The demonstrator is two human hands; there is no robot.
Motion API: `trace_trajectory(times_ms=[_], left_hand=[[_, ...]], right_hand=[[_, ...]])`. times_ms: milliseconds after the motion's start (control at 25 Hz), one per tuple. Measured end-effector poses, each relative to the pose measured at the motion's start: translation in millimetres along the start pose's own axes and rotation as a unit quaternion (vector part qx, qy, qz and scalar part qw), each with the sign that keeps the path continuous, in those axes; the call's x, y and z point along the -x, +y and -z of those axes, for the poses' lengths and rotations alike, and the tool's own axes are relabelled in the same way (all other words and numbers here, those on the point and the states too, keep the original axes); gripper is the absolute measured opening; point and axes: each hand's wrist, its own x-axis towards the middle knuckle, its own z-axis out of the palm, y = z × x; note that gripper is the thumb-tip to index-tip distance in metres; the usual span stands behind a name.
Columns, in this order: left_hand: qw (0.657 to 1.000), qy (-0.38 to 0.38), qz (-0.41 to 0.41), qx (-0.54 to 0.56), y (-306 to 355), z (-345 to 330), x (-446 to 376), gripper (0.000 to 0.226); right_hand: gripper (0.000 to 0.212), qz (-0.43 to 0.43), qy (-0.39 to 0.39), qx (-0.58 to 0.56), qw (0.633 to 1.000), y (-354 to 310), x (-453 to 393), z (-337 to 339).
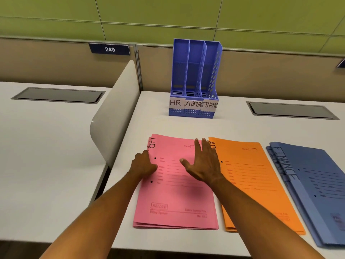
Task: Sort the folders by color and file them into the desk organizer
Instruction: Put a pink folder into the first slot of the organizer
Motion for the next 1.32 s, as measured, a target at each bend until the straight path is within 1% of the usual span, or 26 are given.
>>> trace_trajectory(times_ms=[80,160,200,320,440,520,640,760,960,1120,1320], left_hand=[[0.998,0.006,0.032,0.047,2,1,0,0.045],[0.994,0.015,0.057,0.095,2,3,-1,0.025],[0.991,0.017,0.066,0.119,2,6,-2,0.020],[0.980,0.015,0.080,0.184,5,19,-3,0.017],[0.976,0.026,0.063,0.207,16,39,-2,0.015],[0.974,0.043,0.044,0.216,28,54,2,0.010],[0.971,0.098,0.014,0.219,49,77,10,0.008],[0.962,0.145,-0.016,0.230,70,101,18,0.007],[0.934,0.218,-0.060,0.277,103,131,27,0.008],[0.919,0.286,-0.096,0.253,122,142,31,0.010],[0.889,0.389,-0.140,0.197,140,146,29,0.014]], right_hand=[[0.097,0.001,-0.003,-0.007,1.000,1,-1,1],[0.096,0.005,-0.002,-0.008,1.000,3,-4,4],[0.096,0.009,0.000,-0.009,1.000,3,-7,6],[0.094,0.023,0.005,-0.021,1.000,7,-18,13],[0.092,0.038,0.022,-0.037,0.998,9,-34,27],[0.088,0.049,0.045,-0.051,0.996,10,-46,39],[0.081,0.075,0.084,-0.079,0.990,9,-66,65],[0.073,0.116,0.141,-0.097,0.978,7,-86,96],[0.066,0.161,0.219,-0.142,0.952,0,-119,154],[0.055,0.205,0.287,-0.153,0.923,-8,-146,197],[0.031,0.238,0.317,-0.176,0.901,-17,-175,237]])
